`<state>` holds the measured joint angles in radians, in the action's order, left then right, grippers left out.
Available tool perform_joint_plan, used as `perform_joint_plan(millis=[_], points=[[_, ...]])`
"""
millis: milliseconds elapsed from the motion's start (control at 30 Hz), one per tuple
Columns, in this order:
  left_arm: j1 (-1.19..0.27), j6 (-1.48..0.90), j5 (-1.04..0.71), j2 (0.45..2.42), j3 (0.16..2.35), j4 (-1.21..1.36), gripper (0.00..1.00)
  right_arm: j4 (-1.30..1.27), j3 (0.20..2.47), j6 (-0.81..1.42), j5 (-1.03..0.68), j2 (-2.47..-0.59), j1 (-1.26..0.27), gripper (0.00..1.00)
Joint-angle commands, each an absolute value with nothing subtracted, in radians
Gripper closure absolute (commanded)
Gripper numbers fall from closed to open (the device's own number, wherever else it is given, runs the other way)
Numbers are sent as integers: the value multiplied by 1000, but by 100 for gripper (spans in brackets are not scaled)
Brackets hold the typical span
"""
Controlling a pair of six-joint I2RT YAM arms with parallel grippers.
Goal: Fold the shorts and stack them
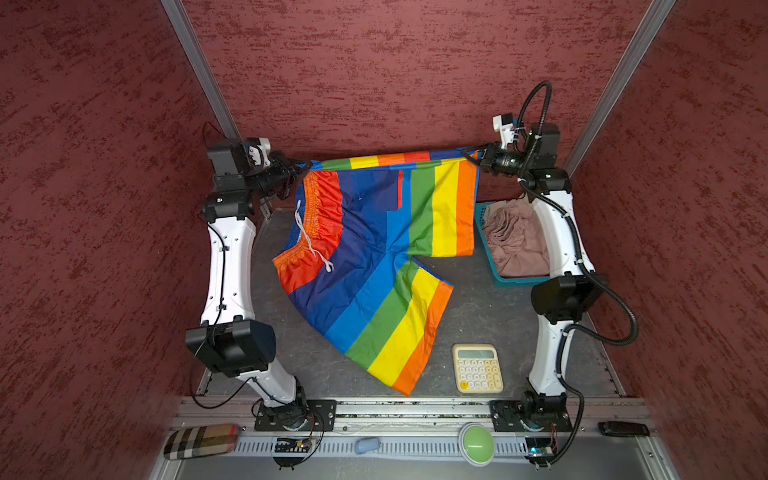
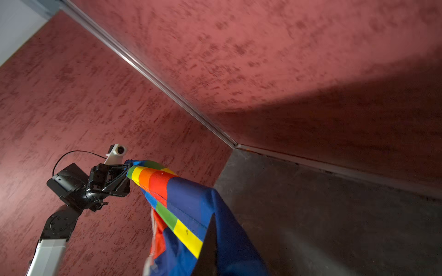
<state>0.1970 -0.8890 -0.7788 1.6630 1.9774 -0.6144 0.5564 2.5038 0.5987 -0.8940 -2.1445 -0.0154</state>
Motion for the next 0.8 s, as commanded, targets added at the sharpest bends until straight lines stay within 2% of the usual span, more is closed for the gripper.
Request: perform_joint_plan(millis=[0, 233, 500, 633, 767], points=[[268, -851, -563, 1569, 2050, -578, 100, 533, 2559, 583, -619, -2032, 115, 100], [244, -843, -549, 1479, 2107, -587, 100, 511, 2547, 566, -621, -1858, 114, 100], [257, -887, -551, 1279, 2089, -564, 100, 370, 2404, 582, -637, -1620, 133, 100], [258, -904, -540, 1258, 2169, -584, 100, 358, 2489, 631, -650, -1660, 179, 100], [264, -957, -587, 1334, 2176, -552, 100, 386, 2633, 689, -665, -1826, 207, 100]])
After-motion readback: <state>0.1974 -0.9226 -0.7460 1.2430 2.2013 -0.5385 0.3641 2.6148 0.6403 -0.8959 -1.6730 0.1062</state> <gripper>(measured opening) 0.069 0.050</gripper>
